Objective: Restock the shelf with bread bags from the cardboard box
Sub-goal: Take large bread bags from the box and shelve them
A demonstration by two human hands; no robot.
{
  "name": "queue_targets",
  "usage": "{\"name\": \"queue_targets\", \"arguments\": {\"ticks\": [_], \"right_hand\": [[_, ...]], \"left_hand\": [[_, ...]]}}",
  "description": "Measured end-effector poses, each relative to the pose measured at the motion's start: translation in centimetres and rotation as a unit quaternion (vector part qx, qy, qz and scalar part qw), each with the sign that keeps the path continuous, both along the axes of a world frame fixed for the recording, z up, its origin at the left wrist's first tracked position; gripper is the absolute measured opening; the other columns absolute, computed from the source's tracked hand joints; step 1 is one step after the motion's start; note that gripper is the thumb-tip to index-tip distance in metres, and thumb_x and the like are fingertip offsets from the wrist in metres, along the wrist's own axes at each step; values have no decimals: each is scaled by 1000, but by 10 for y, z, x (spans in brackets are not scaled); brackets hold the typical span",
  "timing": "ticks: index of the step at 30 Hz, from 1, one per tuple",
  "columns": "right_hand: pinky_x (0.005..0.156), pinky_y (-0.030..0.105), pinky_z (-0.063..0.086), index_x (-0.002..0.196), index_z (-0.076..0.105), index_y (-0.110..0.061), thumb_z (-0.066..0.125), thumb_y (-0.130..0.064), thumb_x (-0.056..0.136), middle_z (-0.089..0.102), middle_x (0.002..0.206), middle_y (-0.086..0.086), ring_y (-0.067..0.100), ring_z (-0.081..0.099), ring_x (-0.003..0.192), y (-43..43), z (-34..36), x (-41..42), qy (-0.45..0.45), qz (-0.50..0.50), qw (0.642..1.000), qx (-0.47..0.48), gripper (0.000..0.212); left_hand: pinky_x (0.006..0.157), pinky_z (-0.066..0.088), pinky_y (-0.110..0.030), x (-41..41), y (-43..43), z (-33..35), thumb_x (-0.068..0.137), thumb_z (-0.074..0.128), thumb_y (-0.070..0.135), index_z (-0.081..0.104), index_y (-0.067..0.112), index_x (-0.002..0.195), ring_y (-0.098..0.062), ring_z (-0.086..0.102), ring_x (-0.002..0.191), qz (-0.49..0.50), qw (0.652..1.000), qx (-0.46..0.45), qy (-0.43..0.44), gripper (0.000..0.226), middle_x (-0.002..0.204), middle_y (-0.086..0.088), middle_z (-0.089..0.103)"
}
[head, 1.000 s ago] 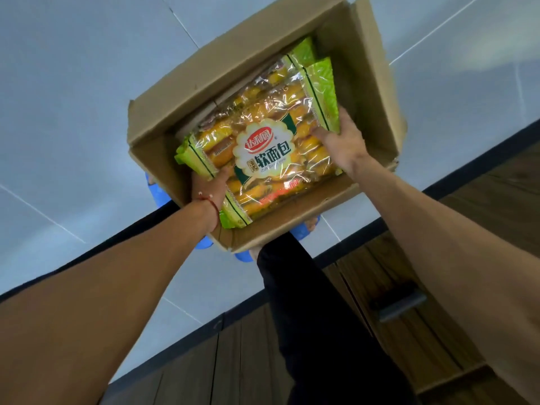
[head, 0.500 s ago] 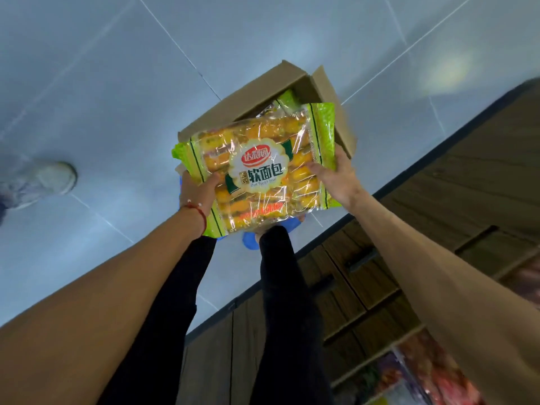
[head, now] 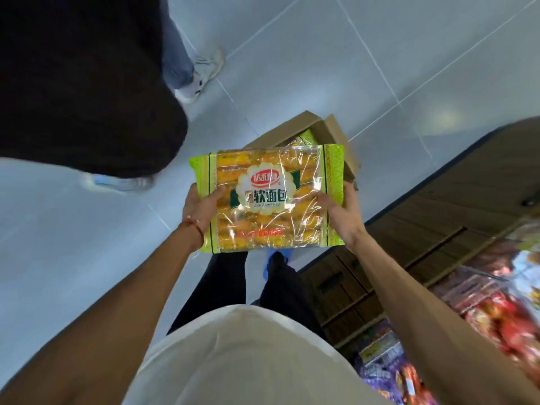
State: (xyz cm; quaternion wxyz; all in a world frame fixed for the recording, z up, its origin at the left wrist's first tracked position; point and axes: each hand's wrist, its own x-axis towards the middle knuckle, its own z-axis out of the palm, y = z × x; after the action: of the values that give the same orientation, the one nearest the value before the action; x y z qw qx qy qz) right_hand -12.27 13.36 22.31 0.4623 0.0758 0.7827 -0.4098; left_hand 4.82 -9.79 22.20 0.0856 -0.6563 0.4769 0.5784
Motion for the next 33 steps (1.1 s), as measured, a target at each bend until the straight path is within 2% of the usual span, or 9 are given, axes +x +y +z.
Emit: {"name": "queue_targets", "arguments": {"ticks": [6, 11, 14, 21, 23, 26, 29, 31, 33], "right_hand": [[95, 50, 59, 136, 37, -34, 63, -43, 99, 62, 132, -4, 21, 70, 111, 10, 43, 15, -1, 15, 1000, -22, 46], [103, 51, 54, 154, 31, -27, 65, -51, 95, 57, 144, -2, 20, 63, 123, 8, 89, 27, 13, 54, 997, -47, 73], [103, 44, 53, 154, 34, -25, 62, -47, 98, 58, 143, -2, 17, 62, 123, -10, 118, 34, 28, 81, 994, -68, 67], [107, 38, 49, 146, 43, -26, 65, -48, 96, 60, 140, -5, 17, 60, 128, -101, 189, 61, 74, 125, 982, -122, 59], [111, 32, 38, 156, 31, -26, 63, -53, 96, 47, 155, -5, 18, 45, 143, -137, 209, 67, 91, 133, 977, -136, 73], [118, 40, 28, 162, 18, -31, 57, -62, 95, 29, 167, -6, 20, 30, 151, -192, 232, 75, 110, 160, 969, -155, 83], [124, 46, 24, 162, 17, -35, 60, -71, 89, 22, 169, -9, 17, 26, 153, -250, 260, 85, 140, 147, 958, -202, 92], [120, 29, 28, 160, 24, -30, 59, -60, 95, 31, 160, -18, -1, 32, 145, -287, 276, 89, 158, 147, 951, -221, 80], [96, 3, 40, 145, 39, -32, 57, -42, 101, 48, 135, -30, -26, 48, 113, -319, 288, 87, 173, 139, 942, -250, 49]], "left_hand": [[87, 54, -46, 35, 24, 57, 80, 69, 47, 54, 32, 113, -22, 67, 95, 19, 999, -15, 31, 39, 108, 2, 68], [84, 55, -47, 69, 42, 103, 82, 70, 40, 50, 30, 119, -22, 69, 94, 66, 996, -9, 66, 43, 109, 1, 68], [86, 54, -48, 89, 38, 128, 82, 70, 41, 50, 28, 122, -23, 68, 97, 88, 992, -30, 80, 46, 110, 1, 68], [74, 55, -34, 127, -28, 192, 88, 66, 33, 47, 29, 120, -21, 66, 100, 149, 972, -123, 135, 38, 106, 8, 65], [86, 54, -43, 138, -63, 205, 83, 69, 42, 46, 30, 126, -22, 63, 109, 153, 965, -144, 157, 50, 117, 6, 63], [107, 38, -47, 153, -124, 226, 76, 69, 56, 33, 31, 143, -20, 44, 132, 133, 959, -184, 171, 81, 144, 4, 46], [104, 38, -33, 157, -181, 253, 82, 69, 48, 41, 28, 137, -7, 48, 124, 131, 944, -224, 205, 65, 135, 14, 51], [96, 41, -25, 158, -216, 274, 86, 69, 35, 46, 30, 133, -3, 53, 114, 120, 934, -247, 229, 52, 124, 17, 57], [97, 43, -26, 160, -248, 294, 84, 71, 33, 43, 32, 138, -10, 53, 118, 106, 928, -267, 236, 60, 128, 13, 57]]}}
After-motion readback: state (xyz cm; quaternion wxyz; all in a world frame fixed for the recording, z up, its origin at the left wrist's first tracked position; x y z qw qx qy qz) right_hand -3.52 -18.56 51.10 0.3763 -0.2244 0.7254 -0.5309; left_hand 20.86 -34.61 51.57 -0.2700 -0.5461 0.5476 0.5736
